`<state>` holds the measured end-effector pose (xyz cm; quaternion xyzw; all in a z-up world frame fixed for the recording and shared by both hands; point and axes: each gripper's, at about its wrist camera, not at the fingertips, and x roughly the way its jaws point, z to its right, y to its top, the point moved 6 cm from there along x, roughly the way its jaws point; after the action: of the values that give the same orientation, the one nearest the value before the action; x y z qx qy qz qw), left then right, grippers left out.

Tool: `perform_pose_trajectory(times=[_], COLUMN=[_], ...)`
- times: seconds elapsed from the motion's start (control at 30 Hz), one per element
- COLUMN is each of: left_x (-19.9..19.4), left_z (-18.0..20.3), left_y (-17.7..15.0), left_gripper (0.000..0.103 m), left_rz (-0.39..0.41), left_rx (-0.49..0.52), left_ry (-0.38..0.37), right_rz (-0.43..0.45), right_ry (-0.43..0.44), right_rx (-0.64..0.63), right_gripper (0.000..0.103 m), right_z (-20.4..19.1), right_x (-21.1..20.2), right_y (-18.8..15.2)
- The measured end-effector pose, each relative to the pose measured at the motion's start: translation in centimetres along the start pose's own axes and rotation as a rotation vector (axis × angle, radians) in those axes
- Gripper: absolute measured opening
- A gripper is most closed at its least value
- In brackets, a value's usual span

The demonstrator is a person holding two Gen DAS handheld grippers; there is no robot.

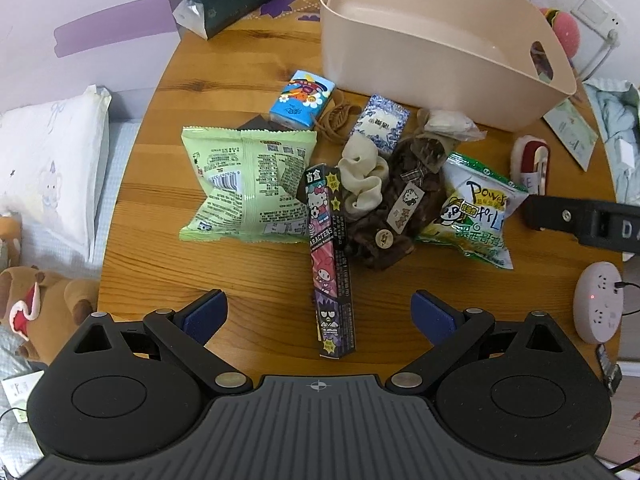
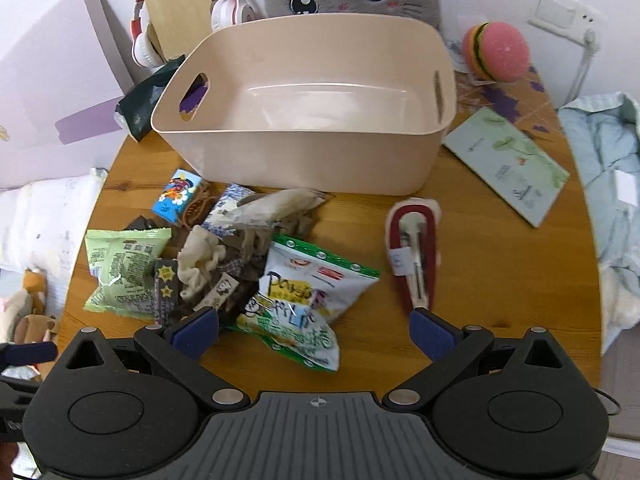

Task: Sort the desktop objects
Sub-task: 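Grasp the pink character box with the left tool while the right tool grasps the white Power snack bag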

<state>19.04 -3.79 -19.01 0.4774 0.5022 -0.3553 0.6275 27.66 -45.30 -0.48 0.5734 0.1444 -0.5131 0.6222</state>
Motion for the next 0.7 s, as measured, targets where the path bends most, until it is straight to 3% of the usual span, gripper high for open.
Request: perform_pose_trajectory(times=[0.17, 0.53, 0.7], left_x=[1.1, 5.0, 6.5], left_z=[0.3, 0.1, -0.3], left_y=[-0.1, -0.5, -0.1], left_gripper=[0.1, 0.099, 0.09], left_rz=[-0.015, -0.05, -0.061], left_rx=[0.009, -0.012, -0.02], left_ry=[0.001, -0.021, -0.038], right_rz=[-0.037, -0.108, -0.157], right_ry=[0.042, 0.015, 0.005], right_rx=[0.058, 0.162, 0.267], right_gripper=[0.1, 0.092, 0.091], right_z=[0.1, -0.1, -0.1], right_x=[1.9, 6.1, 8.1], right_y=[0.3, 0.8, 1.5])
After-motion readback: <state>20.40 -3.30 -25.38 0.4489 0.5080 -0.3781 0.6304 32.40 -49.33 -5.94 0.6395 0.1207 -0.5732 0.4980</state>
